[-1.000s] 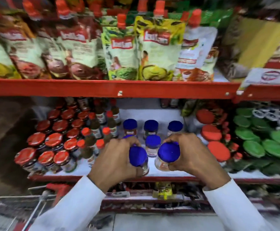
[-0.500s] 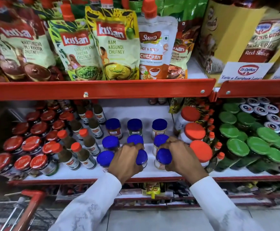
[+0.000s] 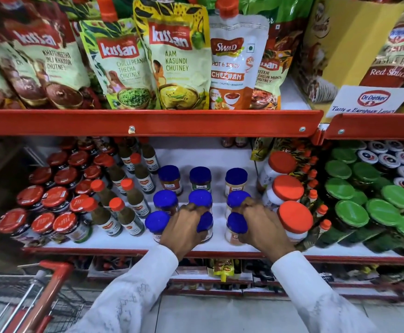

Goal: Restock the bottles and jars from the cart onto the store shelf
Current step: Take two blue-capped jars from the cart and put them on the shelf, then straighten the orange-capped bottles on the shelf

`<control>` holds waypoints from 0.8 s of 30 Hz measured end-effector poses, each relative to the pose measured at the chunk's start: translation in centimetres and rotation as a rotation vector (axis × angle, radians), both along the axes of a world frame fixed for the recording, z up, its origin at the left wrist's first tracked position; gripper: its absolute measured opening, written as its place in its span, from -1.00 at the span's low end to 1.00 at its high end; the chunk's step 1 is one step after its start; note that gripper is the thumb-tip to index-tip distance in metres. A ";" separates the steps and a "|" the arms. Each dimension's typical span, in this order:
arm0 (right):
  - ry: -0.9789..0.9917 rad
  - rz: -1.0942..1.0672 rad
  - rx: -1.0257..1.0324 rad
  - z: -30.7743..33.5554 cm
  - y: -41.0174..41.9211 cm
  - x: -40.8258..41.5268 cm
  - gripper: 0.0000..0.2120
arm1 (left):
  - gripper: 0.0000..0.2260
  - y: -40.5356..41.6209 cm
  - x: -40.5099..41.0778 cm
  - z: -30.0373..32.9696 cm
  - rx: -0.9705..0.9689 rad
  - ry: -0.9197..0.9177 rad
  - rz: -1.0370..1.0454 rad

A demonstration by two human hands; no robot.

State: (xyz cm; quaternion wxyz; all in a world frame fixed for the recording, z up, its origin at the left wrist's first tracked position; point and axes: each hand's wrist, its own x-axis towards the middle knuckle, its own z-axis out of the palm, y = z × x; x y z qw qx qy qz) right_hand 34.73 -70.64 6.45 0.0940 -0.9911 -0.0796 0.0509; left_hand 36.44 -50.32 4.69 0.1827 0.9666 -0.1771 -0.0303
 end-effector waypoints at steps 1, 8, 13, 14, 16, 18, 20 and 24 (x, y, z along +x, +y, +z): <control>-0.005 -0.003 -0.030 0.1 0.1 -0.2 -0.44 | -0.48 0.2 -0.1 0.0 -0.003 0.002 0.000; -0.163 0.029 -0.015 2.3 4.4 -1.2 -0.36 | -0.53 3.9 -2.3 2.9 -0.006 -0.157 0.008; -0.239 0.071 0.108 2.8 10.4 -1.4 -0.43 | -0.66 11.8 -4.4 4.4 -0.041 -0.282 0.120; -0.242 0.077 0.149 2.7 11.8 -1.4 -0.45 | -0.69 13.7 -4.8 4.5 -0.049 -0.286 0.147; -0.224 0.089 0.238 2.6 14.7 -1.4 -0.47 | -0.74 17.3 -5.4 4.4 -0.069 -0.276 0.207; -0.199 0.089 0.322 2.6 17.5 -1.3 -0.49 | -0.77 20.3 -5.5 4.3 -0.109 -0.263 0.284; -0.199 0.079 0.382 2.7 20.3 -0.8 -0.52 | -0.80 22.9 -5.1 4.3 -0.168 -0.254 0.356; -0.179 0.069 0.515 3.5 24.5 0.7 -0.51 | -0.67 25.2 -2.8 4.6 -0.252 -0.264 0.412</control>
